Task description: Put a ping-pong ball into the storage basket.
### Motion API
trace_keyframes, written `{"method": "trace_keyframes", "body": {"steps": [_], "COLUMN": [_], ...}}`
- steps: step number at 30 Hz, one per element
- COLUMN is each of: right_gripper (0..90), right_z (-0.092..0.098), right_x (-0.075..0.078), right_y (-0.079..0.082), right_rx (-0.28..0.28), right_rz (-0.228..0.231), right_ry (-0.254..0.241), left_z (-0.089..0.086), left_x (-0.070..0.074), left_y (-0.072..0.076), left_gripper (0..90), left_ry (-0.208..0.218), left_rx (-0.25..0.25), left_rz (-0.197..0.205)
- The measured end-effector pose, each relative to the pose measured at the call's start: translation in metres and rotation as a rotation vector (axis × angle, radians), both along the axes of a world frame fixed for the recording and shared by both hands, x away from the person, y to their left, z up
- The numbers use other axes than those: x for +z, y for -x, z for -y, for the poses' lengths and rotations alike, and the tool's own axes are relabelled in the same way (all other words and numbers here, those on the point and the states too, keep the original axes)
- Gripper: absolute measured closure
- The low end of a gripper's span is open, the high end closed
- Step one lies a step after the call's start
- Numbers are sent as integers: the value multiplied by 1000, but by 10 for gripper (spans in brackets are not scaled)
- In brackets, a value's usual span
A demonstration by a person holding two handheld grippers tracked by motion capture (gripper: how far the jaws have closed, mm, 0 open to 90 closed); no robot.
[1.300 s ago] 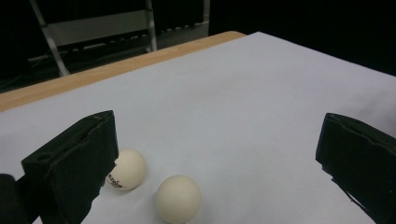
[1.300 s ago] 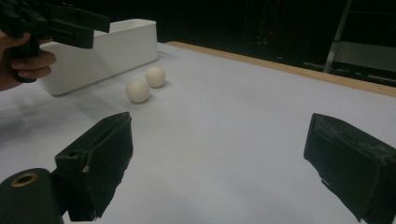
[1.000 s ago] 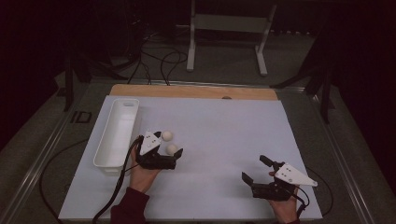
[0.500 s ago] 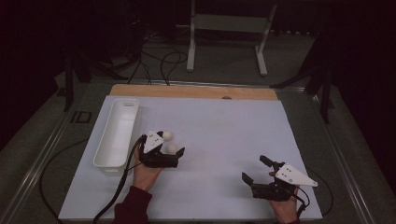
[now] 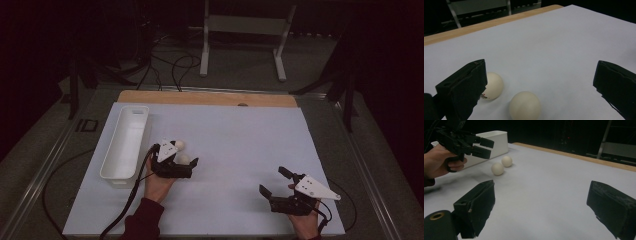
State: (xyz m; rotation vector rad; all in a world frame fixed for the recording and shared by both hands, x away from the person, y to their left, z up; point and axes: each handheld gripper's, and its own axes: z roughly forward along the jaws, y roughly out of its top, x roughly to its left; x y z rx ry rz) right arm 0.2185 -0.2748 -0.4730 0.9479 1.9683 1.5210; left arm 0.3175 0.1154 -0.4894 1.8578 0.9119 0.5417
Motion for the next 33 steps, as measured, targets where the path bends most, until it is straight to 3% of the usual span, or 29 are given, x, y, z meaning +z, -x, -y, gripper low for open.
{"method": "trace_keyframes", "body": {"steps": [22, 33], "right_gripper": [74, 74], "right_z": [0, 2], "right_x": [-2, 0], "right_y": [-1, -1], "right_rx": [-3, -9], "right_rz": [-2, 5], "right_ry": [-2, -9], "left_z": [-3, -4], "left_x": [-9, -14], "left_y": [-6, -12], "left_gripper": [0, 0], "left_ry": [2, -2], "left_rx": [12, 17], "left_rz": [-15, -49]}}
